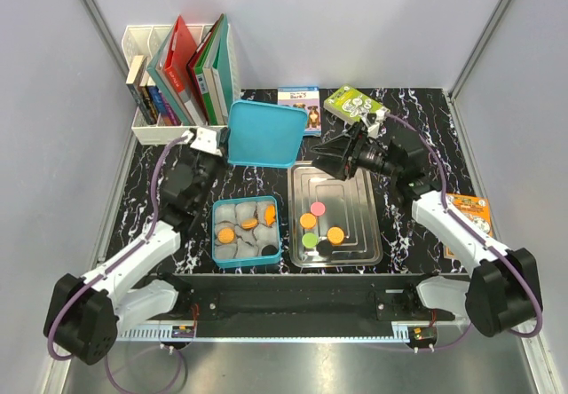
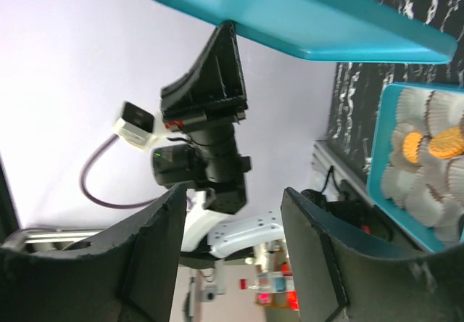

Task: Pack the cookies

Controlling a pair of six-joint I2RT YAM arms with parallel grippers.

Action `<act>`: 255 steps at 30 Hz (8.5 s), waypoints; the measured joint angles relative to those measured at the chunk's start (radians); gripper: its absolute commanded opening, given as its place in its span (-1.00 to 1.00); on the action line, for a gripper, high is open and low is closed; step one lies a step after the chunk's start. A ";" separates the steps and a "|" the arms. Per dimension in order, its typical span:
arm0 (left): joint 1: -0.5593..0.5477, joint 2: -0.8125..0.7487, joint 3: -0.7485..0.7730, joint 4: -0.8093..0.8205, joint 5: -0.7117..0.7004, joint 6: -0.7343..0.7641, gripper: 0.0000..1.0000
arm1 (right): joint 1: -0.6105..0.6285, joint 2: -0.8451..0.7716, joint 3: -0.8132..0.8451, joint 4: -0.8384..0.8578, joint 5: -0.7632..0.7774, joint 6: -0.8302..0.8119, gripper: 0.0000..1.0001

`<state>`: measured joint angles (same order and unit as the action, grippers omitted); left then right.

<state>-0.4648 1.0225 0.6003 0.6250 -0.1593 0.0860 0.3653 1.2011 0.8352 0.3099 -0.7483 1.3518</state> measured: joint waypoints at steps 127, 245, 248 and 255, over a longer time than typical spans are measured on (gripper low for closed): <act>-0.116 0.153 0.174 0.304 0.167 -0.076 -1.00 | -0.016 -0.293 0.071 0.108 0.010 -0.072 0.60; 0.043 0.827 0.964 -1.492 0.779 -0.618 -1.00 | 0.034 -0.594 0.140 -0.621 0.657 -1.452 0.09; 0.032 0.827 1.006 -1.570 0.628 -0.552 -1.00 | 0.034 -0.470 0.271 -0.715 0.687 -1.305 0.08; -0.035 0.826 1.011 -1.642 0.377 -0.467 -1.00 | 0.034 -0.421 0.319 -0.817 0.679 -1.042 0.24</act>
<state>-0.4995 1.8488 1.6108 -1.0172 0.2180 -0.3809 0.3996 0.7803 1.1545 -0.5068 -0.0696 0.3096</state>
